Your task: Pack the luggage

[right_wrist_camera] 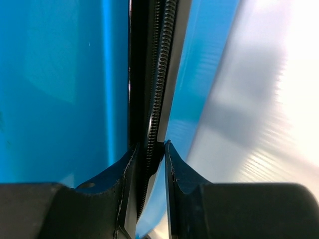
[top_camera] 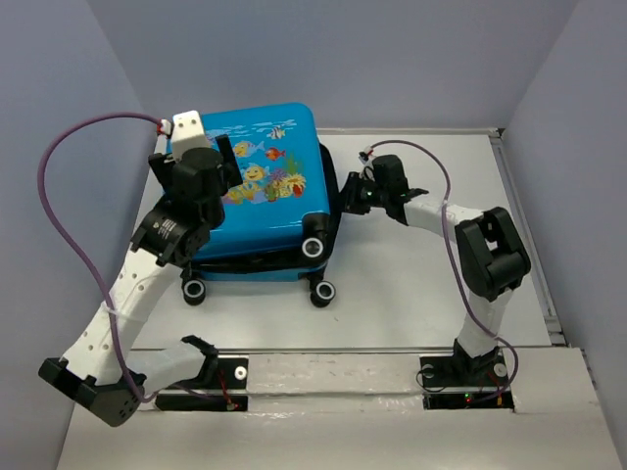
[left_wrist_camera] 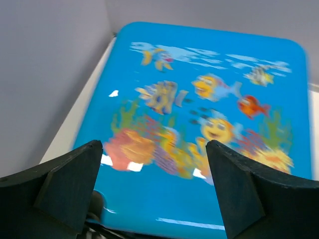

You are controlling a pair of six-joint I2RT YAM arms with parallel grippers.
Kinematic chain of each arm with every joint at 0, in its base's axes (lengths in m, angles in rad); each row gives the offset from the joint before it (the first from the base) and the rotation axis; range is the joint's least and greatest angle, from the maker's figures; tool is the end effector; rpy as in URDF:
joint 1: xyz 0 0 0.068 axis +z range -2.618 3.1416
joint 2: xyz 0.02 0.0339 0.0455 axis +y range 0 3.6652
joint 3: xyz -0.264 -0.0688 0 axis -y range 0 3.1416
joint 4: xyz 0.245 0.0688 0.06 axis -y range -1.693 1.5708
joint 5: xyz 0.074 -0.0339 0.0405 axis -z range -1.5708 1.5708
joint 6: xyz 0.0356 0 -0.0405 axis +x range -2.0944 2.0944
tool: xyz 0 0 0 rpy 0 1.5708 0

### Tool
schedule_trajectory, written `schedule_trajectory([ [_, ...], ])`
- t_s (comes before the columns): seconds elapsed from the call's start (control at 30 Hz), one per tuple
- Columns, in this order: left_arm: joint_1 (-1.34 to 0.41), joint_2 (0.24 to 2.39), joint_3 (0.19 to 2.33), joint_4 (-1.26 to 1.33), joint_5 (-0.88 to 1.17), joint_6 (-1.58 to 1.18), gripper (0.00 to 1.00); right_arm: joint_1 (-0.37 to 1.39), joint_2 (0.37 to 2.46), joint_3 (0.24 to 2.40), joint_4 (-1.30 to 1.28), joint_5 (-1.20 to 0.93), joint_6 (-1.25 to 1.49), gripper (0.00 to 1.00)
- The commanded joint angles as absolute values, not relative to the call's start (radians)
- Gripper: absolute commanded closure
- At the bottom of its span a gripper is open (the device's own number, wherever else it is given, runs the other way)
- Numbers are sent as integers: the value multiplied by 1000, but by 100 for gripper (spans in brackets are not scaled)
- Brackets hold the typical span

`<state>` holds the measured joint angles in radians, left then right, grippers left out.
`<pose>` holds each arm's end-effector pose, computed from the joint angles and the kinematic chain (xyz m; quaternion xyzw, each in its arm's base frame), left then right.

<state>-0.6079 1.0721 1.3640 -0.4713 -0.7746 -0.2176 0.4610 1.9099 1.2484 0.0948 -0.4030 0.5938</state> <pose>0.1857 -0.0989 0.4556 -0.0997 0.7442 0.0275 0.6599 0.3772 0.2029 0.2020 -0.0391 0.8634 0.3889 0.3191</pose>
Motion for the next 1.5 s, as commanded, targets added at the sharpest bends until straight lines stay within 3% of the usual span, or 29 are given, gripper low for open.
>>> schedule_trajectory([
  [0.0,-313,1091,1399,-444,-519,-311,1,299,1812,1224,3,-393,424,88],
  [0.1,-78,1133,1378,-397,-320,-347,1,259,1764,1226,-53,-365,411,54],
  [0.13,-27,1146,1370,-384,-266,-377,1,259,1746,1224,-61,-365,411,33],
  [0.23,110,1195,1327,-307,-97,-425,1,230,1671,1220,-87,-370,405,15],
  [0.27,129,1207,1315,-272,-69,-455,1,216,1649,1215,-90,-370,405,15],
  [0.3,143,1216,1287,-256,-64,-466,1,204,1634,1215,-97,-373,405,15],
  [0.37,184,1253,1260,-232,-55,-497,1,204,1597,1212,-101,-359,414,29],
  [0.4,201,1275,1224,-201,-49,-505,1,193,1588,1209,-103,-310,422,41],
  [0.43,216,1284,1206,-184,-51,-509,1,193,1585,1207,-104,-287,428,78],
  [0.5,298,1342,1166,-161,-99,-502,1,193,1636,1238,-118,-308,430,93],
  [0.63,373,1455,1131,-156,-49,-492,1,193,1709,1301,-132,-293,440,93],
  [1.0,341,1555,922,-69,78,-506,1,324,2003,1649,-308,-118,357,93],
  [1.27,166,1405,752,-51,143,-546,1,414,2221,1890,-382,-230,311,90],
  [1.47,-133,1215,536,-34,107,-685,1,414,2402,2264,-486,-440,255,84],
])
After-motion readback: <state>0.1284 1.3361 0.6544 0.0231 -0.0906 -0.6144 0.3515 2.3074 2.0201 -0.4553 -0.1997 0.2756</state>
